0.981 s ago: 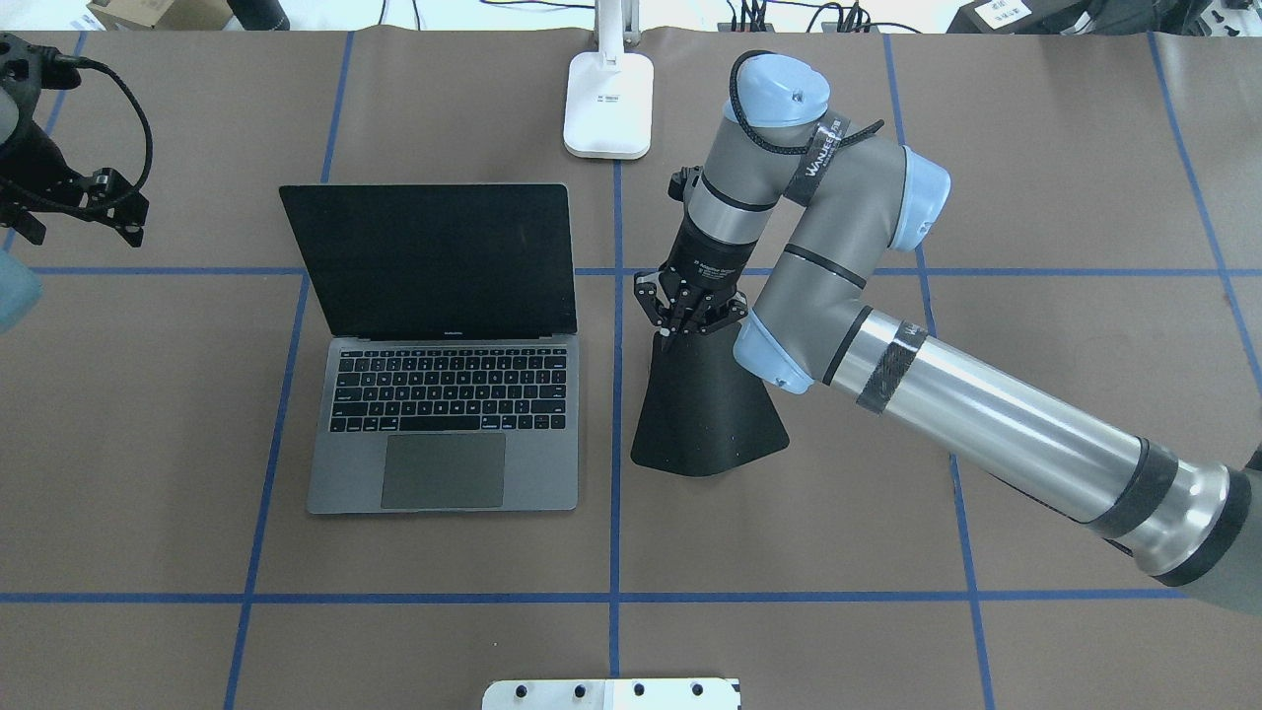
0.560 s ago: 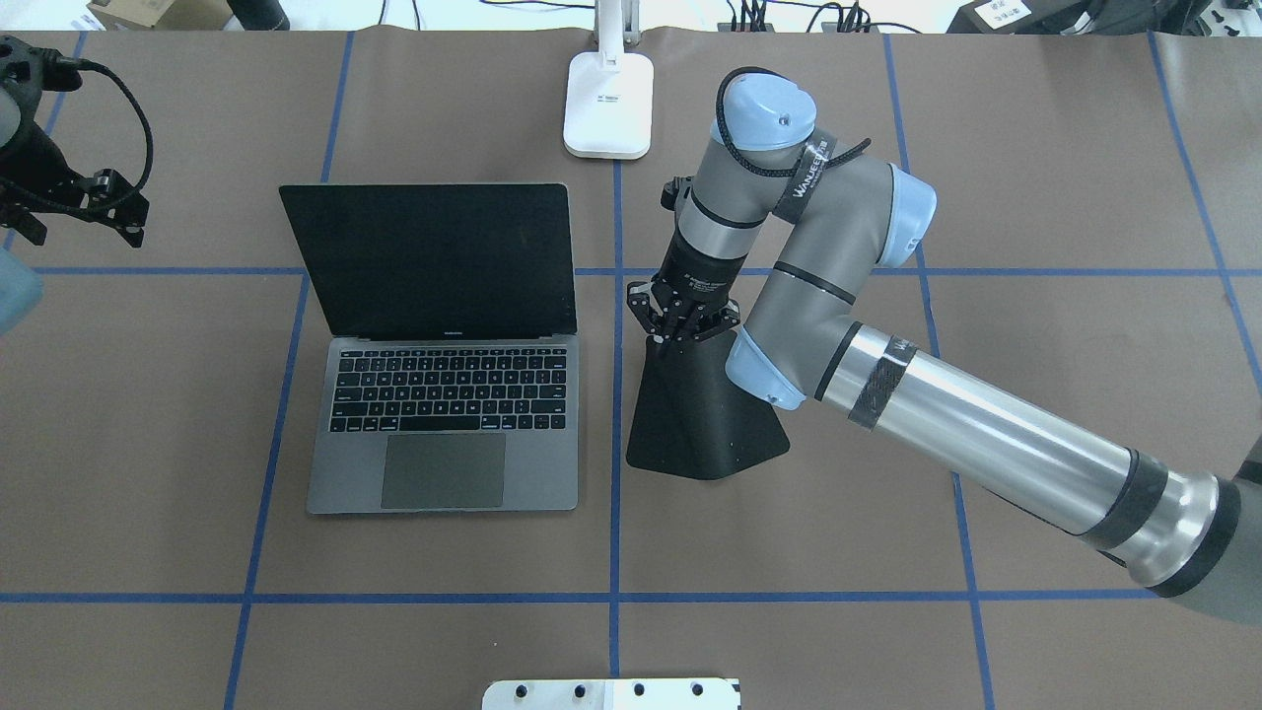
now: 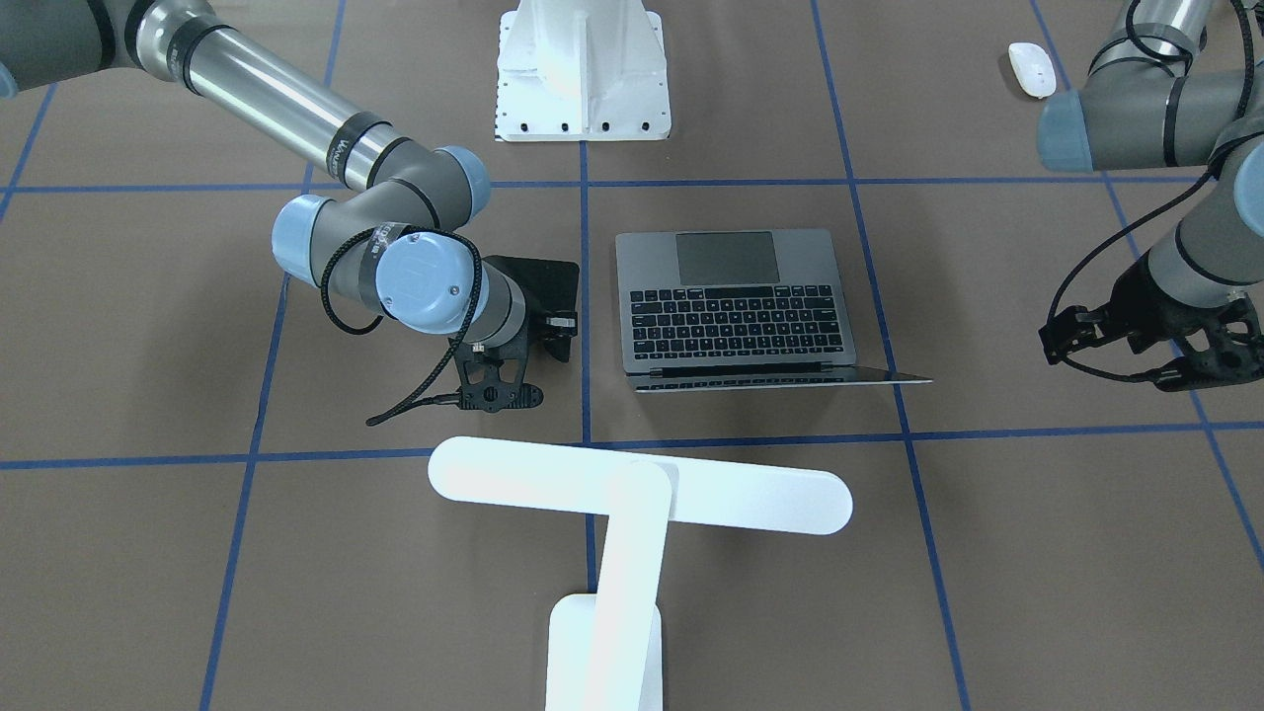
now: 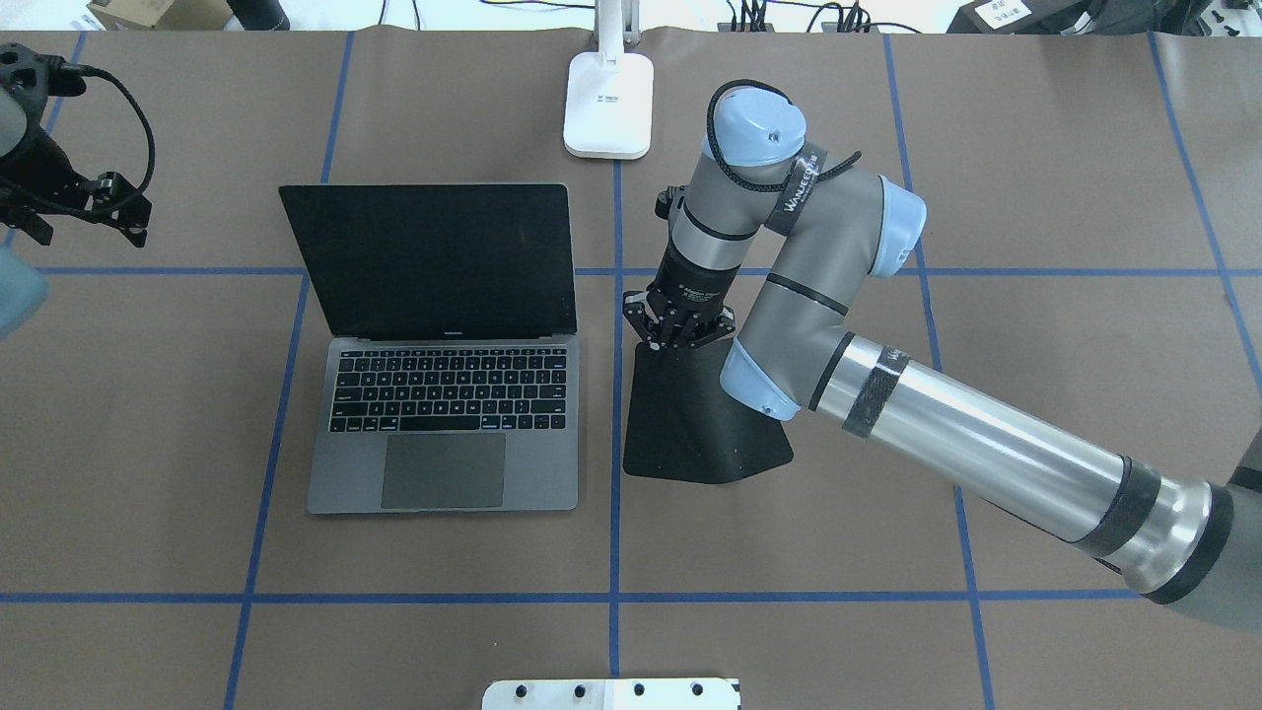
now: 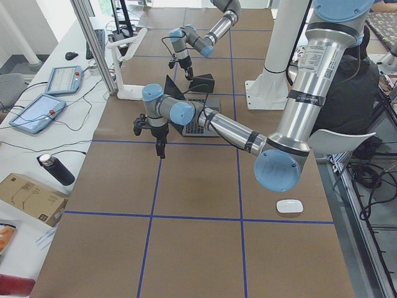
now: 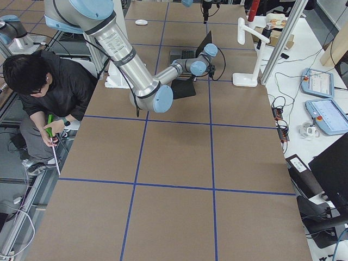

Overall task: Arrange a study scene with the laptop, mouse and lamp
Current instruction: 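Lower the black mouse pad flat beside the laptop with the right gripper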

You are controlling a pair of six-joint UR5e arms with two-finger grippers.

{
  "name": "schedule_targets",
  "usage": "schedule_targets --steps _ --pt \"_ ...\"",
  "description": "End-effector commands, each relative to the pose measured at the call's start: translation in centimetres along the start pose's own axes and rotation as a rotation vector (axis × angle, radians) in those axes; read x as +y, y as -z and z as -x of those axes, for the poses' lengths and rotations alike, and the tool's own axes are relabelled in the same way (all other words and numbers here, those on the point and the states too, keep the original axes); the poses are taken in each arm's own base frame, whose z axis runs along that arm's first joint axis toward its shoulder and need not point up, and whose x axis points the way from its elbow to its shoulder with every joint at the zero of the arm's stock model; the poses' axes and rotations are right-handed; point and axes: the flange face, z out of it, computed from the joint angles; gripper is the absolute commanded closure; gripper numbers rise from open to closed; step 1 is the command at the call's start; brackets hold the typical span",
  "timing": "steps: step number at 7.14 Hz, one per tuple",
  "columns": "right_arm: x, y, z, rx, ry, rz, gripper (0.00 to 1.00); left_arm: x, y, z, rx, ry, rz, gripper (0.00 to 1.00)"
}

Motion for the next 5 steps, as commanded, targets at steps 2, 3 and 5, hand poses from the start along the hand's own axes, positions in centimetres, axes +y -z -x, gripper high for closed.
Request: schedule_targets --steps 2,3,5 --pt "-0.04 -0.23 -0.39 0.003 -0.004 0.003 1.00 -0.02 0.31 -0.15 0.005 0.001 -0.007 0.00" --pt "-0.07 -0.34 -0.60 0.005 -0.006 0.004 0.93 -0.06 0.37 -0.23 0.006 0.000 -0.008 0.00" --pt "-0.09 -0.34 -0.82 0.009 -0.004 -0.007 0.01 -0.08 0.49 -0.20 0.006 -0.001 -0.010 0.00"
